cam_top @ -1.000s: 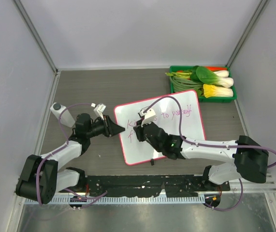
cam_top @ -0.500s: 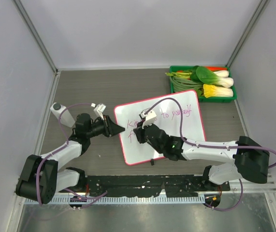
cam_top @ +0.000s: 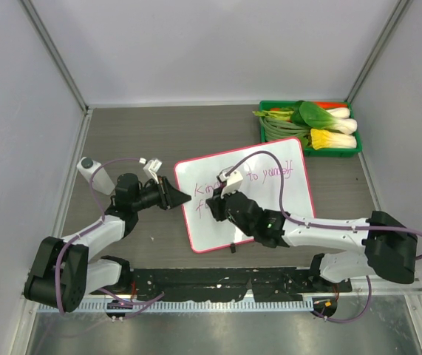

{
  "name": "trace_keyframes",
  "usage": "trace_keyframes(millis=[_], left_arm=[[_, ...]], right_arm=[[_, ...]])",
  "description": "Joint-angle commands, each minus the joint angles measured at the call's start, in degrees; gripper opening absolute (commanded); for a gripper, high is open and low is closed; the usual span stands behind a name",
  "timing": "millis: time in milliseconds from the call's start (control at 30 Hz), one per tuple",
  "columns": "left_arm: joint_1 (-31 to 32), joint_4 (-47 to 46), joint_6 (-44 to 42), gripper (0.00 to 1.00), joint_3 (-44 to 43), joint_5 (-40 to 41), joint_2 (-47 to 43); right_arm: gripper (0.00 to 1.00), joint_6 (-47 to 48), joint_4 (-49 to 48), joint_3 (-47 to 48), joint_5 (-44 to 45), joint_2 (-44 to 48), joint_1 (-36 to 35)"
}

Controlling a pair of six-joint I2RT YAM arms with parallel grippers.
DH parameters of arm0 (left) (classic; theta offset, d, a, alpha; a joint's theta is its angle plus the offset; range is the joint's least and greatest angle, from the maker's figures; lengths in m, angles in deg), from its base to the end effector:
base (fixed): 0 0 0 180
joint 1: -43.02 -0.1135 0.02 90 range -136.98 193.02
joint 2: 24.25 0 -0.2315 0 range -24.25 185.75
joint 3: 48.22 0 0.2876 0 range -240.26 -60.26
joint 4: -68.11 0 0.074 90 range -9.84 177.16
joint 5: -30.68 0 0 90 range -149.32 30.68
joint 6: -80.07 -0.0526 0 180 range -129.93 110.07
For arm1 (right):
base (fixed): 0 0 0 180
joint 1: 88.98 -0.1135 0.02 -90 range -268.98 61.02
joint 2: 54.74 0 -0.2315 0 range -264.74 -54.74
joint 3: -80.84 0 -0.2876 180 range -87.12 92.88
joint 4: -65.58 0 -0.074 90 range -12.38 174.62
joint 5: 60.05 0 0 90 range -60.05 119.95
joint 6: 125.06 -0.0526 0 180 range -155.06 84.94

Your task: Write a sentence on the whiteboard

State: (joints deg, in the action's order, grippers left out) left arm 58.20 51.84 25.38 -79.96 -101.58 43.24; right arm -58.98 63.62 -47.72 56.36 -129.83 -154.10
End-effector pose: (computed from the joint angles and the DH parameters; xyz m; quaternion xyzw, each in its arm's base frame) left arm 0.2525 -0.1052 0.1217 0.0718 0.7863 -0.4959 0.3615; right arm 0.1628 0.2953 0.1771 -0.1634 0.7993 0.2485 0.5223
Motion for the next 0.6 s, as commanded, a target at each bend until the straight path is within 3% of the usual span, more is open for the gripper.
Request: trace_keyframes(millis=[0, 567], left_arm=[[1.17, 2.83, -4.28, 0.0, -0.42, 1.13, 1.07], [1.17, 3.18, -4.37, 0.0, -0.42, 1.13, 0.63]], right_arm=[[0.02, 0.1, -0.94, 0.33, 0.31, 4.24, 0.08], [0.01, 0.81, -5.25, 2.7, -0.48, 0.73, 3.69]])
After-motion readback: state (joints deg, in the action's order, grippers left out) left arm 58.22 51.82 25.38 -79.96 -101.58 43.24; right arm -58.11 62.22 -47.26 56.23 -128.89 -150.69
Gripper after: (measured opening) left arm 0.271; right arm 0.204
